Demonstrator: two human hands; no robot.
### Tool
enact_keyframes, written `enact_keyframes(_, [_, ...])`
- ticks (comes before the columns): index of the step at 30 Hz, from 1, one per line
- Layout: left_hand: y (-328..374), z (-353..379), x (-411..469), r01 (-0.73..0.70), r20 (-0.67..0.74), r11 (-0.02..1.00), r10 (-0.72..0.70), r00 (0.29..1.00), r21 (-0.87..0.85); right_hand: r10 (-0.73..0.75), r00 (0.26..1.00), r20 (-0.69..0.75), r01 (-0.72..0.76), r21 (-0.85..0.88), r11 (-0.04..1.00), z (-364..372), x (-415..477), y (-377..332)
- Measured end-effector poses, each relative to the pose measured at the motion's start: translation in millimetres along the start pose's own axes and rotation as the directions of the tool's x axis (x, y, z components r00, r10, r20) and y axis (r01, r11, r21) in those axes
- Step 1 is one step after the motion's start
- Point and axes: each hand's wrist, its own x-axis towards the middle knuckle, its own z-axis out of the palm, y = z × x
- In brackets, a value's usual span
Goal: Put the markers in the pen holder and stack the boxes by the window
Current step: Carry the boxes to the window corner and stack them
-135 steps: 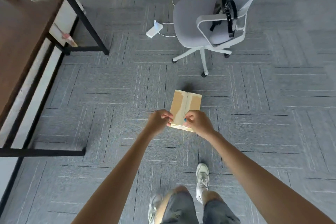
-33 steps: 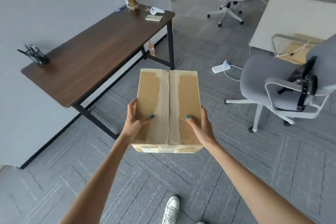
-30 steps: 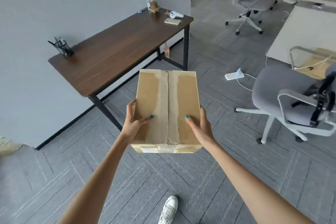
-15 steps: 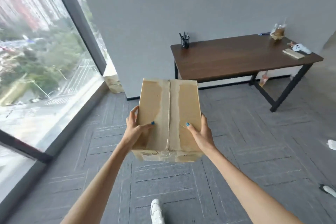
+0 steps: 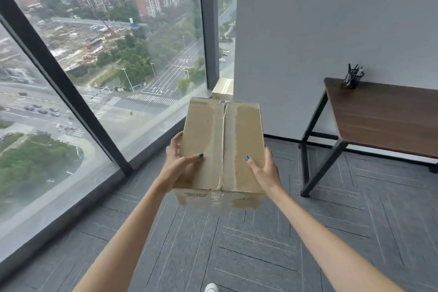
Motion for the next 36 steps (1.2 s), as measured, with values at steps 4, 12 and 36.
enact_keyframes(4, [9, -57, 56, -0.012, -0.042, 1.000, 0.012, 0.999, -0.011, -0.039, 0.999, 0.012, 0.040, -0.018, 0.999, 53, 54, -44])
enact_keyframes(12, [28, -117, 154, -0.055, -0.128, 0.998, 0.053, 0.990, -0.011, -0.136, 0.990, 0.031, 0.137, -0.032, 0.990, 115, 143, -107])
enact_keyframes(36, [85, -119, 608, -0.029, -0.105, 0.990, 0.043, 0.994, 0.136, -0.201, 0.979, 0.008, 0.201, -0.129, 0.971, 180, 586, -204])
